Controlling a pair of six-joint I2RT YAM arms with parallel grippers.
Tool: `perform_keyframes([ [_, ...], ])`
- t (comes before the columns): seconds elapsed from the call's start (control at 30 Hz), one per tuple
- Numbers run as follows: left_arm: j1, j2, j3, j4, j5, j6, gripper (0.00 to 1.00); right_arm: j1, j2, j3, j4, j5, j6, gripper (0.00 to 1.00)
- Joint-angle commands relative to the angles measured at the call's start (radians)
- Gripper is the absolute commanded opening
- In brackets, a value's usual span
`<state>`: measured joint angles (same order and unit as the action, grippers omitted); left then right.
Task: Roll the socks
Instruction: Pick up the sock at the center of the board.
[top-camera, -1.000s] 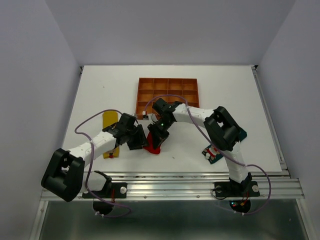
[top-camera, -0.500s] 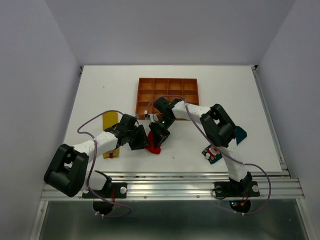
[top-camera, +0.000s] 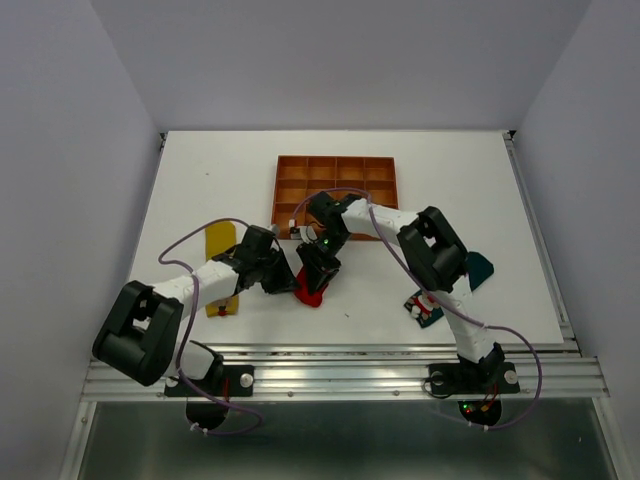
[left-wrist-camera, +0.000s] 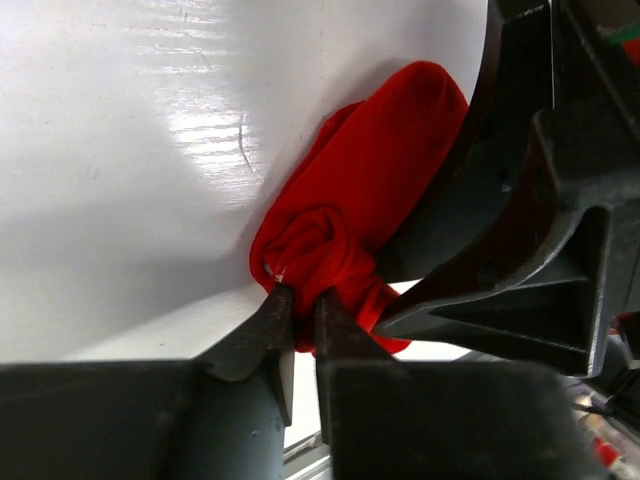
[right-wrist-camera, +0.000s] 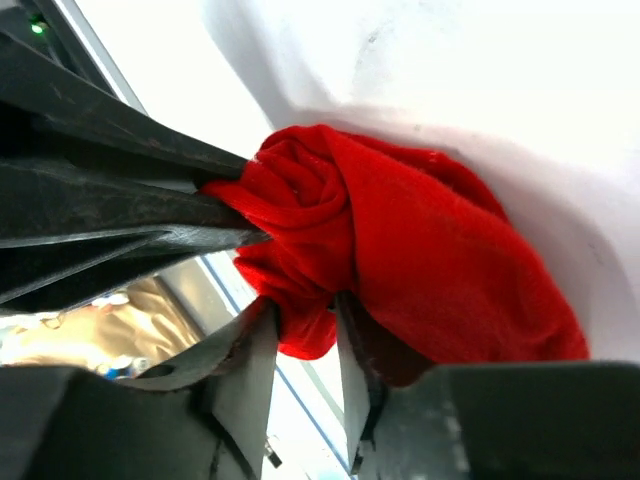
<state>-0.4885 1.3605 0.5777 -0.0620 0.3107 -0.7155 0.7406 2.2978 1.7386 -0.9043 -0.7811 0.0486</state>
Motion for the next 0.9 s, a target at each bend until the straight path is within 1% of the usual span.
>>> perform_keyframes([
  [0.0, -0.001, 0.034, 0.02, -0.022, -0.056, 0.007, 0.01, -0.001, -0.018, 0.016, 0.063, 0.128, -0.033, 0.39],
  [0.13, -0.002, 0.072, 0.045, -0.044, -0.065, 0.011, 0.0, -0.001, -0.109, -0.034, 0.142, 0.134, -0.021, 0.53],
  [0.23, -0.001, 0.088, 0.06, -0.061, -0.067, 0.016, 0.0, -0.001, -0.198, -0.086, 0.212, 0.154, -0.02, 0.6],
  [0.3, -0.001, 0.091, 0.068, -0.081, -0.071, 0.016, 0.0, -0.001, -0.271, -0.157, 0.286, 0.184, -0.007, 0.63],
  [0.43, -0.002, 0.089, 0.09, -0.122, -0.088, 0.021, 0.0, 0.009, -0.392, -0.289, 0.399, 0.276, -0.003, 0.63],
  [0.47, -0.002, 0.088, 0.091, -0.125, -0.084, 0.021, 0.0, 0.026, -0.414, -0.338, 0.422, 0.301, -0.003, 0.63],
  [0.5, -0.002, 0.088, 0.096, -0.134, -0.082, 0.022, 0.0, 0.037, -0.455, -0.355, 0.451, 0.348, -0.007, 0.63],
  [0.6, -0.002, 0.095, 0.109, -0.157, -0.082, 0.024, 0.0, 0.084, -0.514, -0.433, 0.519, 0.42, -0.035, 0.63],
  [0.63, -0.002, 0.098, 0.113, -0.162, -0.081, 0.025, 0.0, 0.126, -0.532, -0.448, 0.536, 0.449, -0.035, 0.63],
  [0.67, -0.002, 0.098, 0.113, -0.163, -0.079, 0.025, 0.0, 0.144, -0.566, -0.465, 0.556, 0.514, -0.065, 0.63],
  [0.77, -0.004, 0.1, 0.114, -0.165, -0.068, 0.027, 0.0, 0.192, -0.59, -0.496, 0.59, 0.595, -0.07, 0.63],
  [0.87, -0.002, 0.103, 0.123, -0.174, -0.062, 0.031, 0.0, 0.232, -0.587, -0.505, 0.602, 0.641, -0.093, 0.63],
])
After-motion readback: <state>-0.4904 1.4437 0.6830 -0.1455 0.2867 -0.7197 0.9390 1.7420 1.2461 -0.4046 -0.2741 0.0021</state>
